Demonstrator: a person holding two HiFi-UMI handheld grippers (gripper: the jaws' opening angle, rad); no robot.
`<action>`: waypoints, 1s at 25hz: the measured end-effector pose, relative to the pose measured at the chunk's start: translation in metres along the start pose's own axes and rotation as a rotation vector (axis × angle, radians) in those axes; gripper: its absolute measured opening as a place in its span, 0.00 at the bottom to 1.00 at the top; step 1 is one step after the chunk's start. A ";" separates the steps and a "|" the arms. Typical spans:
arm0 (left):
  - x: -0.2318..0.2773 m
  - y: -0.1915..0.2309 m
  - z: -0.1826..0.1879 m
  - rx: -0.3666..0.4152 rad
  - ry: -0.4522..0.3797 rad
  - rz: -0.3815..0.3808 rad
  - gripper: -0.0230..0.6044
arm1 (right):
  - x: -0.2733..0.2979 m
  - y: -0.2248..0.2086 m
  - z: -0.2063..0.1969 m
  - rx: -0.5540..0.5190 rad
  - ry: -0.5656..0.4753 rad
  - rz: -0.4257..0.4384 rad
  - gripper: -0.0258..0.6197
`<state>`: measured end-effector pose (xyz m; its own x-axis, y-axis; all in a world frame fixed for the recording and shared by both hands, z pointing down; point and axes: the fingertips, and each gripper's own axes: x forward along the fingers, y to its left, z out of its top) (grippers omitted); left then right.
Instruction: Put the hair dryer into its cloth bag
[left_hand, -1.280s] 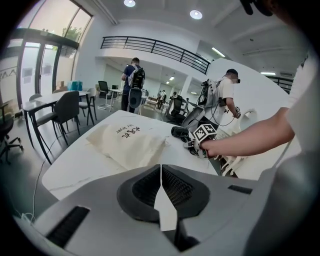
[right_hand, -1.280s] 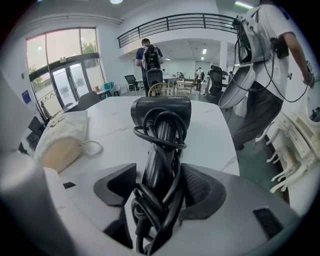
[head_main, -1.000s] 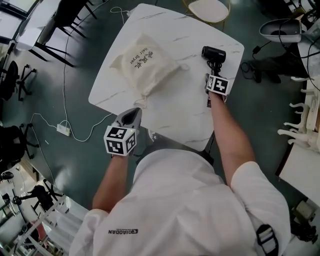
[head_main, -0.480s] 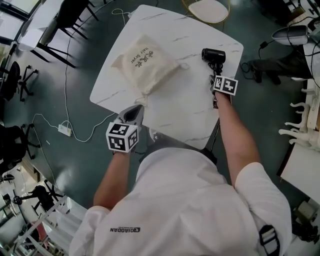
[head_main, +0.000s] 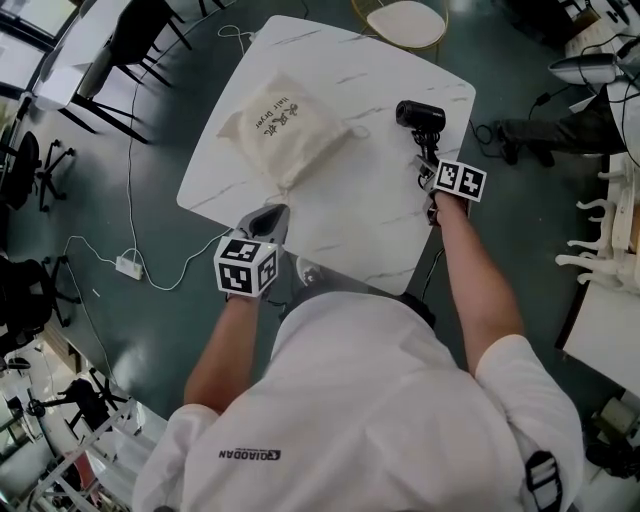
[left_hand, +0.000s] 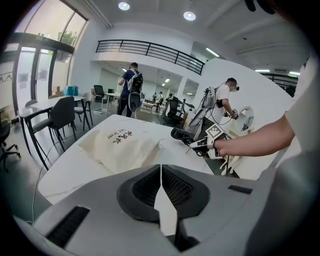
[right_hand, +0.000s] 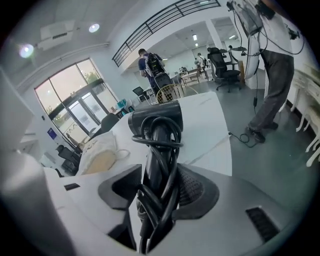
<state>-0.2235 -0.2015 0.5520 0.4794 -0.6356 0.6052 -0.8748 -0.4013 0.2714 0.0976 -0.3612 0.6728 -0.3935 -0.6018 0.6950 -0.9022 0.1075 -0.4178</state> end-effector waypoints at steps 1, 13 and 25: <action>0.000 -0.001 0.002 0.007 -0.001 0.001 0.09 | -0.005 0.003 -0.001 0.010 -0.008 0.019 0.39; 0.029 0.026 0.015 0.186 0.069 0.113 0.09 | -0.070 0.060 -0.045 0.137 -0.056 0.290 0.39; 0.113 0.035 -0.003 0.588 0.291 0.195 0.30 | -0.116 0.090 -0.101 0.085 -0.011 0.388 0.39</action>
<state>-0.2004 -0.2852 0.6325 0.2064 -0.5625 0.8006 -0.7199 -0.6415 -0.2651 0.0437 -0.2020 0.6137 -0.7003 -0.5374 0.4698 -0.6685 0.2629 -0.6957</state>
